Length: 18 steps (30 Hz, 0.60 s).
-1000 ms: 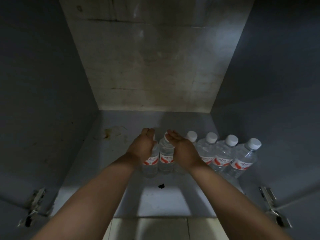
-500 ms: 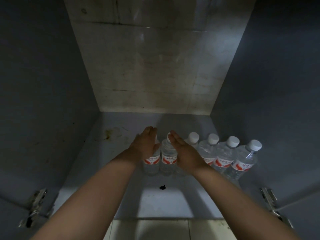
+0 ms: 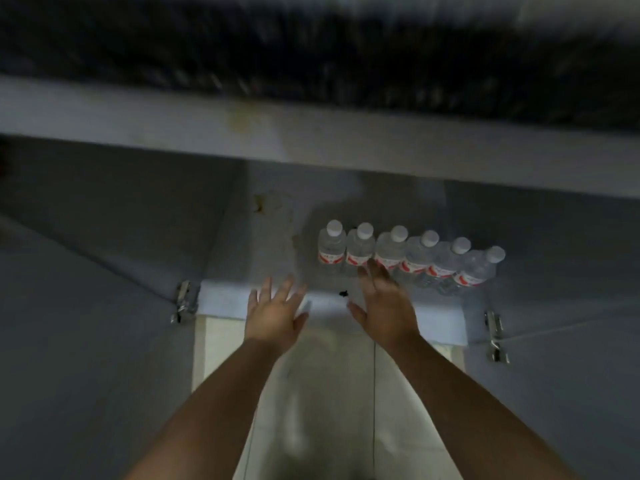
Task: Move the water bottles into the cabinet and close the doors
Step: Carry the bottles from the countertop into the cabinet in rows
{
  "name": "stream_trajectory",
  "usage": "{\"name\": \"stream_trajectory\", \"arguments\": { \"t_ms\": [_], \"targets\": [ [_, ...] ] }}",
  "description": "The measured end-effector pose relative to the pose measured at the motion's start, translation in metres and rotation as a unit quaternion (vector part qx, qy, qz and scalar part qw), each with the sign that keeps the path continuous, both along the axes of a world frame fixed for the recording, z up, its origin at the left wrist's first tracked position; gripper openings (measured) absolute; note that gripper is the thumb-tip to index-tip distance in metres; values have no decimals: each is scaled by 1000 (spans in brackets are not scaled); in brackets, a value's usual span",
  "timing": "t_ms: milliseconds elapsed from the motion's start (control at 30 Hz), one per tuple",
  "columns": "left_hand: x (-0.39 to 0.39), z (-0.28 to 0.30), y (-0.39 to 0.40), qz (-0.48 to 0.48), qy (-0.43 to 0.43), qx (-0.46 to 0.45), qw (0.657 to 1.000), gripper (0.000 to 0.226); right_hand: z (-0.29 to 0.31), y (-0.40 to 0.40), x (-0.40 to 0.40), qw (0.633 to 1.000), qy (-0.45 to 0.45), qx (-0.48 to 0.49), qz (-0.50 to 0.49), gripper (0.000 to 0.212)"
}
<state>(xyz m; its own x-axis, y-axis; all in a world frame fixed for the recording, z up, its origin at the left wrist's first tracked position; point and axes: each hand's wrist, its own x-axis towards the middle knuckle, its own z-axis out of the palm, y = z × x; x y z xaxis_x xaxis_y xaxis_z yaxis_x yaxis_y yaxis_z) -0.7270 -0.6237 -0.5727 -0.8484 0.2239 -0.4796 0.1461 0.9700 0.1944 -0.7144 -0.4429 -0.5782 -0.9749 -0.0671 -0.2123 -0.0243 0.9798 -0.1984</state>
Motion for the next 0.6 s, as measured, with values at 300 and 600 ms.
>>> {"name": "stream_trajectory", "arguments": {
  "t_ms": [300,600],
  "targets": [
    [108,187,-49,71,-41,1,997,49,167,-58,92,994,-77,48,58,53],
    [143,341,-107,117,59,29,991,51,320,-121,112,999,1,10,35,56]
  ]
}}
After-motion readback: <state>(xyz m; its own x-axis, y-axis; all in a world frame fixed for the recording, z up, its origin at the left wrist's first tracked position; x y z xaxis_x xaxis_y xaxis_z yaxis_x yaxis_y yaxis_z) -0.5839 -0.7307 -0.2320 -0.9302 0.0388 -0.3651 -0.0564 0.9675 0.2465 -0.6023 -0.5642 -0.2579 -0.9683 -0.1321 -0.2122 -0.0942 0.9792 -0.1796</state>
